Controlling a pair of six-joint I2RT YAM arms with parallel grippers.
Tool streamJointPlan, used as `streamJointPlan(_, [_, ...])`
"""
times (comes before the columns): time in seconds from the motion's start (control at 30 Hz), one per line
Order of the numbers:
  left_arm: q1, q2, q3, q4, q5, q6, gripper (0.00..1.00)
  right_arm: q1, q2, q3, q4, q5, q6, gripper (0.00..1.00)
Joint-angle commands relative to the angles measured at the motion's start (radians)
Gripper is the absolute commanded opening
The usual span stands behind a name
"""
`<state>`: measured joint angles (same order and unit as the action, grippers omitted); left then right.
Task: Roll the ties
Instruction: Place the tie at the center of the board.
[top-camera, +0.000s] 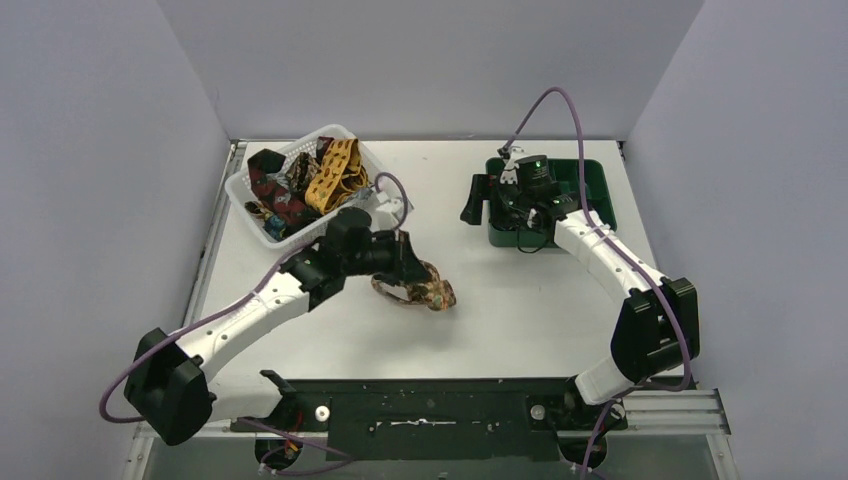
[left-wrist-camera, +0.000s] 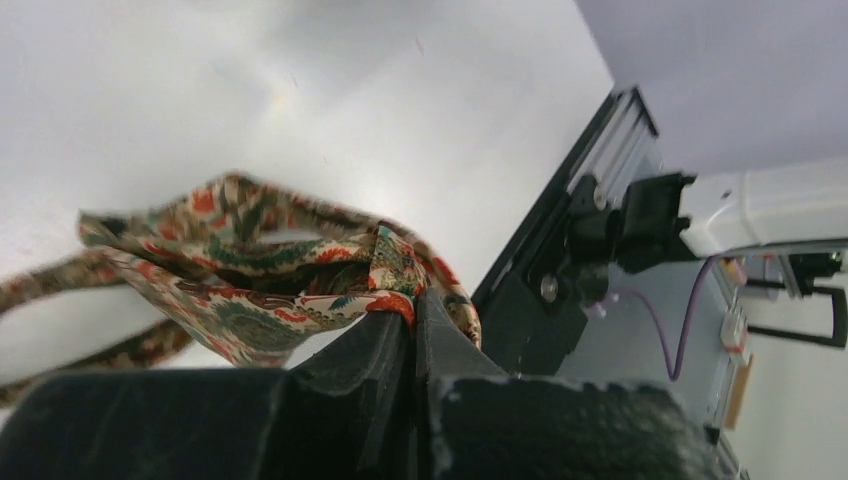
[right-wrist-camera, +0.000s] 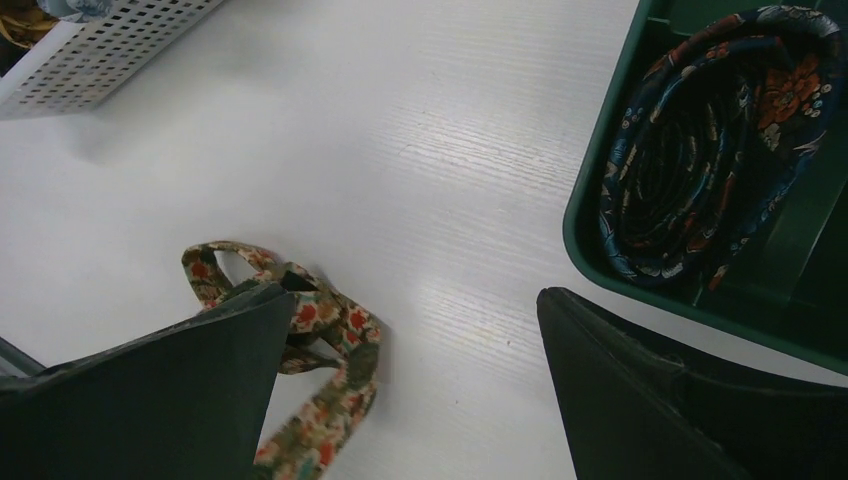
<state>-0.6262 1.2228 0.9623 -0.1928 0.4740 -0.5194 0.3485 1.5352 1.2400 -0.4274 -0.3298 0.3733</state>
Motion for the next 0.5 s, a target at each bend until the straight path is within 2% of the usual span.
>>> streamJointPlan(0.0, [-0.13,0.051,-0.112,0.254,-0.096,-0.089,0.0,0.005,-0.038,-0.008,0.007,0.048,-0.004,1.0])
streamJointPlan(0.03, [-0.148,0.069,-0.133,0.271,-0.114,-0.101,0.01,0.005,-0.037,-0.007,-0.005,0.05,-0.012,1.0])
streamJointPlan(0.07, [-0.162,0.091,-0.149,0.288,-0.121,-0.114,0.07,0.005,-0.037,-0.008,-0.018,0.053,-0.021,1.0])
streamJointPlan(0.1, [-0.179,0.111,-0.161,0.311,-0.113,-0.119,0.21,0.004,-0.039,-0.013,-0.027,0.056,-0.029,1.0])
streamJointPlan(0.13, [-0.201,0.127,-0.166,0.321,-0.108,-0.12,0.4,0.006,-0.044,-0.021,-0.033,0.058,-0.036,1.0])
streamJointPlan(0.17, [-0.214,0.135,-0.164,0.314,-0.114,-0.115,0.51,0.005,-0.048,-0.033,-0.039,0.059,-0.044,1.0])
streamJointPlan(0.27, [-0.226,0.083,-0.18,0.276,-0.203,-0.115,0.75,0.006,-0.071,-0.07,-0.059,0.06,-0.066,1.0])
streamJointPlan(0.33, [-0.222,0.02,-0.19,0.236,-0.258,-0.109,0.85,0.007,-0.089,-0.102,-0.057,0.045,-0.072,1.0])
streamJointPlan(0.47, [-0.188,-0.094,-0.19,0.058,-0.377,-0.086,0.88,0.009,-0.12,-0.174,-0.017,-0.034,-0.05,1.0])
